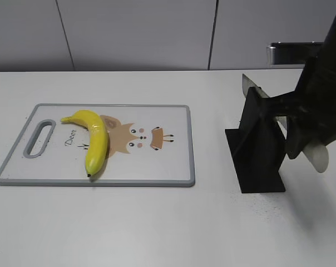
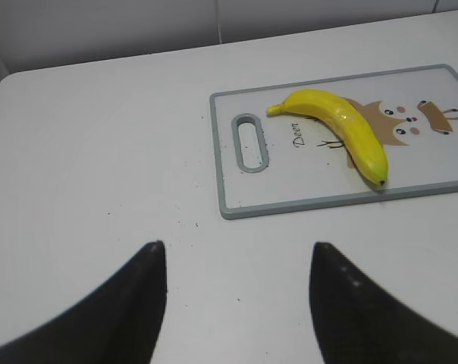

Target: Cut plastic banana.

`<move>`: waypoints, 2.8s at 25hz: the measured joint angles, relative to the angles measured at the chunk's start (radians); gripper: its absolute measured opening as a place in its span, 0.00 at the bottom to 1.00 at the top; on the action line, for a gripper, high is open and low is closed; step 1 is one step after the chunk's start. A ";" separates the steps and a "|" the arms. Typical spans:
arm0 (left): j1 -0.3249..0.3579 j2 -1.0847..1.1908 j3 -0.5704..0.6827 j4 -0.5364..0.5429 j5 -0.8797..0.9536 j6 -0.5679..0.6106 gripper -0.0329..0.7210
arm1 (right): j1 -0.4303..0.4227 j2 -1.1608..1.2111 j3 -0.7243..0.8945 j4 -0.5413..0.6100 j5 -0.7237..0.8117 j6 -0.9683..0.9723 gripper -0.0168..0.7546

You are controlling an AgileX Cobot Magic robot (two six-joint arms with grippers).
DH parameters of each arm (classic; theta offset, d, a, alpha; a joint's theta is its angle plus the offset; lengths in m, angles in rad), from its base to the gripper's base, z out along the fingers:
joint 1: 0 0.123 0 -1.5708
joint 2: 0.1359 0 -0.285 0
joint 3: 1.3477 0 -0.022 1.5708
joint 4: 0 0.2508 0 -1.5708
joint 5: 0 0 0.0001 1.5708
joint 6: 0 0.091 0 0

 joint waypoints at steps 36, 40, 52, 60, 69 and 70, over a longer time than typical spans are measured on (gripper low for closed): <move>0.000 0.000 0.000 0.000 0.000 0.000 0.78 | 0.000 -0.029 -0.283 -0.157 0.018 -0.002 0.26; 0.000 0.000 0.000 0.000 0.000 0.000 0.78 | 0.000 -0.029 -0.331 -0.157 0.019 -0.002 0.26; 0.000 0.000 0.000 0.000 0.000 0.000 0.76 | 0.000 -0.029 -0.407 -0.157 0.021 -0.006 0.26; 0.000 0.000 0.000 0.000 0.000 0.000 0.70 | 0.000 -0.029 -0.407 -0.161 0.021 -0.054 0.26; 0.000 0.086 -0.025 -0.017 -0.049 0.093 0.70 | 0.000 -0.029 -0.407 -0.130 0.013 -0.361 0.26; 0.000 0.105 -0.038 -0.021 -0.070 0.115 0.70 | 0.000 -0.029 -0.407 -0.125 0.002 -0.396 0.26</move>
